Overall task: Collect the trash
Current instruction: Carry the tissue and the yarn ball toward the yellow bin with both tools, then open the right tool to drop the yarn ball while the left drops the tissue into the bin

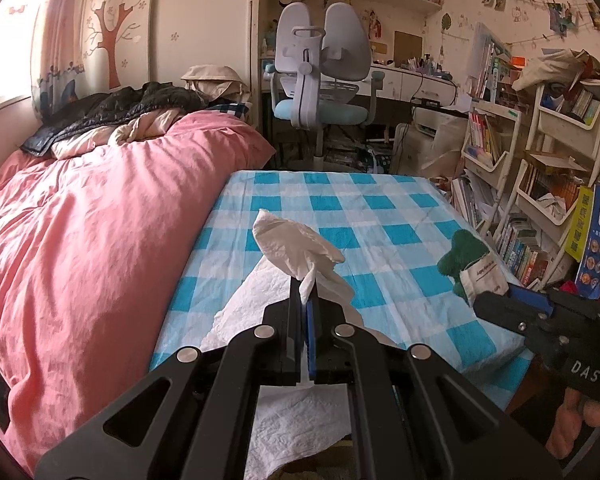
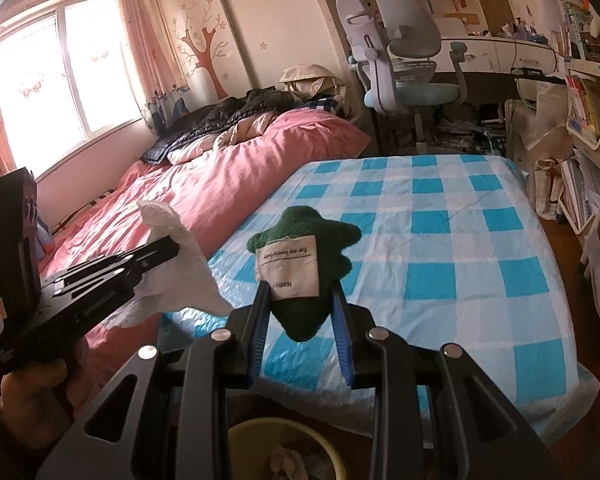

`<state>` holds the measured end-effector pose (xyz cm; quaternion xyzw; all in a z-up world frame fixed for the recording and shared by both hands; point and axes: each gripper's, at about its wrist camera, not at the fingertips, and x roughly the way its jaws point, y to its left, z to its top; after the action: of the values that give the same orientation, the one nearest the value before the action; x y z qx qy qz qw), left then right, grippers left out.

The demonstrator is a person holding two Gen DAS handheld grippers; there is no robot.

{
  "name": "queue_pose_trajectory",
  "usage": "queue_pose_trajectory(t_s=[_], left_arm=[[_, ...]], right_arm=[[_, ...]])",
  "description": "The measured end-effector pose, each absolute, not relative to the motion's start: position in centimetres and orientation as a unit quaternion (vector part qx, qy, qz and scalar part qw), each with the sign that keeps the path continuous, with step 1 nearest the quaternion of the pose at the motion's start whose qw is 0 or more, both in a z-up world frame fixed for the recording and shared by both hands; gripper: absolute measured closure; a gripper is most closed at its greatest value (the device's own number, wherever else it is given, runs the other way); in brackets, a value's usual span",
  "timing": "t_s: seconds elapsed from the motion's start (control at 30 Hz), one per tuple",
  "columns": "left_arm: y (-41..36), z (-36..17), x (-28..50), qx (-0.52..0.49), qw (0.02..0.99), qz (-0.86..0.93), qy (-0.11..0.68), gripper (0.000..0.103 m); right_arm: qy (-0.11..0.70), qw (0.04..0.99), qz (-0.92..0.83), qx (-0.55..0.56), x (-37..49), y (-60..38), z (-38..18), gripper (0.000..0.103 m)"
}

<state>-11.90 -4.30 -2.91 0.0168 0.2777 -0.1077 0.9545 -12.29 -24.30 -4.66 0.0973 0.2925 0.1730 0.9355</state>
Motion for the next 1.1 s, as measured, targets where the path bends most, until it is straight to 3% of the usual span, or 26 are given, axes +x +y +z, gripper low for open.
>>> queue_pose_trajectory(t_s=[1.1], left_arm=[[-4.4, -3.5, -13.5, 0.019, 0.952, -0.112, 0.283, 0.101]], right_arm=[[0.401, 0.886, 0.220, 0.078, -17.1, -20.0, -9.3, 0.071]])
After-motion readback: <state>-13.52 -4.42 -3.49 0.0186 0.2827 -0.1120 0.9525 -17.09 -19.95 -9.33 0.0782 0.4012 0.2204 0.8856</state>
